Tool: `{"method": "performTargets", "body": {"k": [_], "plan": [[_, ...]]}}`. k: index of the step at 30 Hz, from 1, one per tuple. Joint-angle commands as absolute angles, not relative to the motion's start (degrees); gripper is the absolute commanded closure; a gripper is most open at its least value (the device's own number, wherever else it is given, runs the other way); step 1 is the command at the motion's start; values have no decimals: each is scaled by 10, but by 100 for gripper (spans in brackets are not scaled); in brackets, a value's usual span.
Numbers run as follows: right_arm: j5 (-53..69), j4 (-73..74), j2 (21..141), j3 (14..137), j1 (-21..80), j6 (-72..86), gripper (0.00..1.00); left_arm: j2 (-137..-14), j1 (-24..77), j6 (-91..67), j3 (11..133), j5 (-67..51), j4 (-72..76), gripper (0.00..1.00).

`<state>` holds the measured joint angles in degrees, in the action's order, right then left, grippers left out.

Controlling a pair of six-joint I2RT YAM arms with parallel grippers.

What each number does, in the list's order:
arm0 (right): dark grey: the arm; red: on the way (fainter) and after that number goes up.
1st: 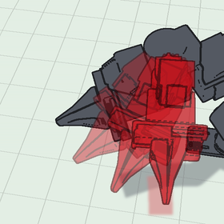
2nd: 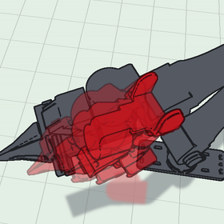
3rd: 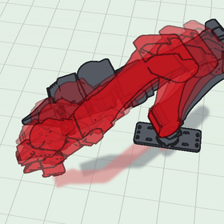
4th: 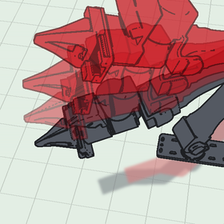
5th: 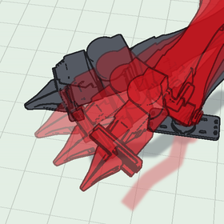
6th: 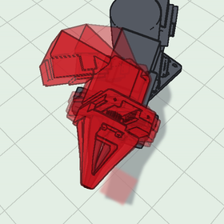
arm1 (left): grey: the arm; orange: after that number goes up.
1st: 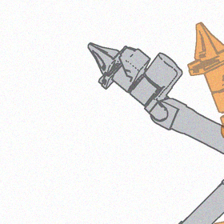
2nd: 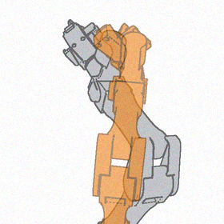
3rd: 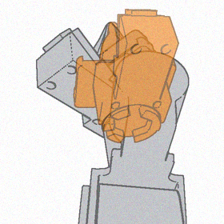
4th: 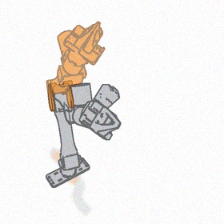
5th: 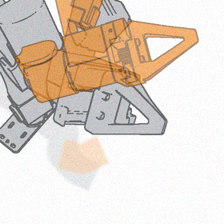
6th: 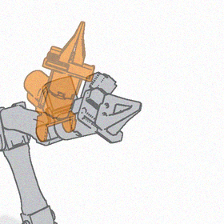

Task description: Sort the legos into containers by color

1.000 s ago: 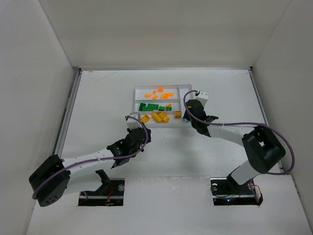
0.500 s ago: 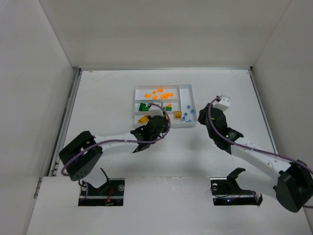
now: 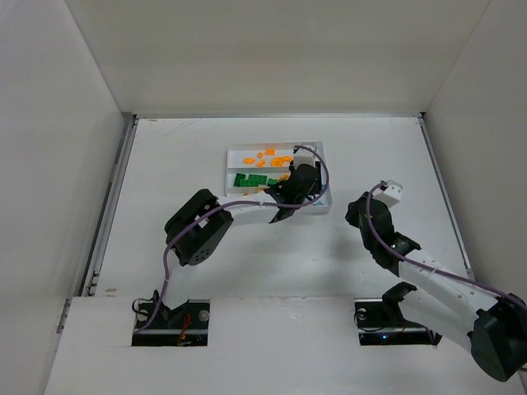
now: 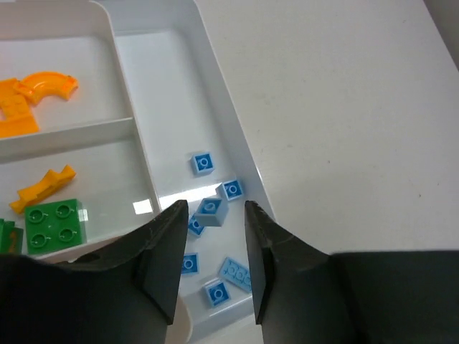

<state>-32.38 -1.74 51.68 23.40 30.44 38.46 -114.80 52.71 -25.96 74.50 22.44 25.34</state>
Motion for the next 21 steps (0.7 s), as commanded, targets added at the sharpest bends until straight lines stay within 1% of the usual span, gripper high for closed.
{"method": "performTargets", "body": {"k": [1,3,5,7,9,10,11,14,18,21], "plan": [[-313,-55,514,228,304,394,72,-1131,523,-241,787,218,240,59],[-312,-56,510,226,304,394,71,-1114,523,-235,779,223,244,48],[-310,-60,505,223,304,395,70,-1087,517,-233,758,232,244,41],[-307,-61,501,222,304,395,69,-1050,510,-232,721,242,247,35],[-308,-62,500,221,304,395,67,-1005,500,-234,667,258,254,26],[-308,-62,500,220,304,395,67,-980,494,-236,638,267,257,18],[-308,-65,502,220,304,396,66,-954,488,-238,608,273,260,0],[-308,-65,504,221,304,394,62,-866,468,-242,521,293,253,0],[-319,-71,508,219,307,392,52,-732,443,-255,417,337,222,0],[-321,-74,512,217,307,391,45,-609,411,-281,342,365,159,0]]}}
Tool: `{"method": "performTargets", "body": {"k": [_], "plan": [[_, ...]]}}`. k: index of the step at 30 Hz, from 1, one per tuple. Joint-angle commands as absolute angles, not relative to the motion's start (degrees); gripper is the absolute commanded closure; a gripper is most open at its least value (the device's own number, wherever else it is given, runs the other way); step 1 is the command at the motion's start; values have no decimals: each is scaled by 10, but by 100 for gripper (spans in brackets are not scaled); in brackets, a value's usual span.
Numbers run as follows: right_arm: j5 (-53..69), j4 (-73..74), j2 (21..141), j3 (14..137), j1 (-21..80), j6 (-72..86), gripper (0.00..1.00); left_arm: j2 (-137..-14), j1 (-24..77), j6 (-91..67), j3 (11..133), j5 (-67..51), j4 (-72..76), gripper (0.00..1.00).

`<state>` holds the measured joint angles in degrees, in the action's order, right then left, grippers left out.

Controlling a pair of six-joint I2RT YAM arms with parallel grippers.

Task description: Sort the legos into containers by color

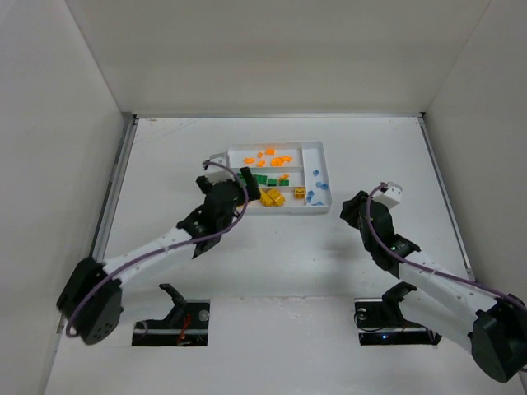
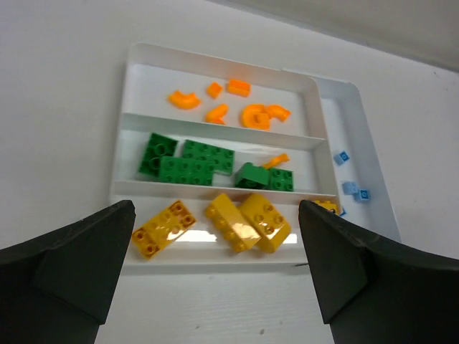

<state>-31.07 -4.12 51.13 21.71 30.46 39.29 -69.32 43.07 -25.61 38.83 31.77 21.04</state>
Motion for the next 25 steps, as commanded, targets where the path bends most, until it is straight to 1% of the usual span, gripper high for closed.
{"method": "performTargets", "body": {"k": [1,4,5,6,7,10,15,20,25], "plan": [[-322,-74,513,216,307,391,43,-580,402,-291,327,366,142,0],[-323,-96,513,205,305,391,37,-477,353,-346,268,350,62,0],[-323,-105,512,200,303,390,33,-449,335,-365,254,339,32,0],[-323,-112,509,194,302,389,20,-423,316,-383,242,327,-1,0],[-323,-119,505,190,301,388,0,-404,299,-397,233,314,-31,0],[-337,-131,504,178,291,388,0,-364,248,-428,208,273,-95,0],[-341,-148,533,168,271,392,0,-346,203,-454,203,224,-132,0],[-333,-166,534,156,264,396,0,-360,209,-443,208,214,-148,0],[-337,-165,546,161,268,398,0,-346,232,-435,207,221,-148,0]]}}
